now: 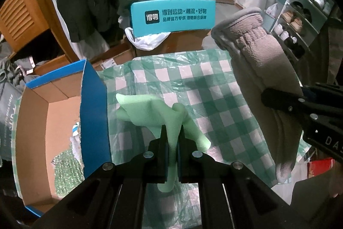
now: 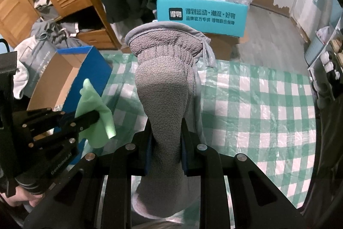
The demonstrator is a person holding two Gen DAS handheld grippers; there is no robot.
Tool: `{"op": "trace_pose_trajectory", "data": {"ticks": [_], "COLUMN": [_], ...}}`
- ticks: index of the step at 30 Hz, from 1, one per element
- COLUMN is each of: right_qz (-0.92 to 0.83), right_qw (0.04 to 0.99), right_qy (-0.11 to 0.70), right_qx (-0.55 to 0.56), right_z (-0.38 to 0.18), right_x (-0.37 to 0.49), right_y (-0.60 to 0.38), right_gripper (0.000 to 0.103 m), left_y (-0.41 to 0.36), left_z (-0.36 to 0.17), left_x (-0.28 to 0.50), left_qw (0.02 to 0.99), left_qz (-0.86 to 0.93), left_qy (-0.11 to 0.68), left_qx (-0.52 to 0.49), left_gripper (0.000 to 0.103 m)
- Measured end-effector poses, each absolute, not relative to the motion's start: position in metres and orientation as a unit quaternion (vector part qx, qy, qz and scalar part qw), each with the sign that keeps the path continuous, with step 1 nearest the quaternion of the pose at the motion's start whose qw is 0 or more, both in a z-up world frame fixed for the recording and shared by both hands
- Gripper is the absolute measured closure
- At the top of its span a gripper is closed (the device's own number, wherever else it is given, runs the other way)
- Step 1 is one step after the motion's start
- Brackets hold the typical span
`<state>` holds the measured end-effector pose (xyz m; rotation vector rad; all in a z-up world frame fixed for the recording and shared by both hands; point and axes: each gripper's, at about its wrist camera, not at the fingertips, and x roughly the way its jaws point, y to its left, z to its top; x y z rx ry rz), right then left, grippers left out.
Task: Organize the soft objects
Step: 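Lift the grey sock with the right gripper while the left gripper lifts the green cloth, then carry the green cloth and grey sock over the box with both grippers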
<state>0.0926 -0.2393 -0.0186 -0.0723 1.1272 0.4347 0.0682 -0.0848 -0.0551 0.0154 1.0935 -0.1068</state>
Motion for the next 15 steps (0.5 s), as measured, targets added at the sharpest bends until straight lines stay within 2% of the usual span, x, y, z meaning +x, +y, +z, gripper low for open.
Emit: {"op": "trace_pose_trajectory", "data": {"ticks": [15], "right_qz": [0.222], "right_qw": [0.826], "right_qy": [0.517], "right_qx": [-0.037], "right_z": [-0.002], "right_x": [0.079], "right_y": [-0.227], "right_gripper": [0.083], "left_y": [-0.067], "left_z": [-0.028], "left_x": [0.041], "left_qw": [0.87], "left_qz": [-0.059], "left_qy": [0.49], "left_qx": [0.003], "left_gripper": [0.097]}}
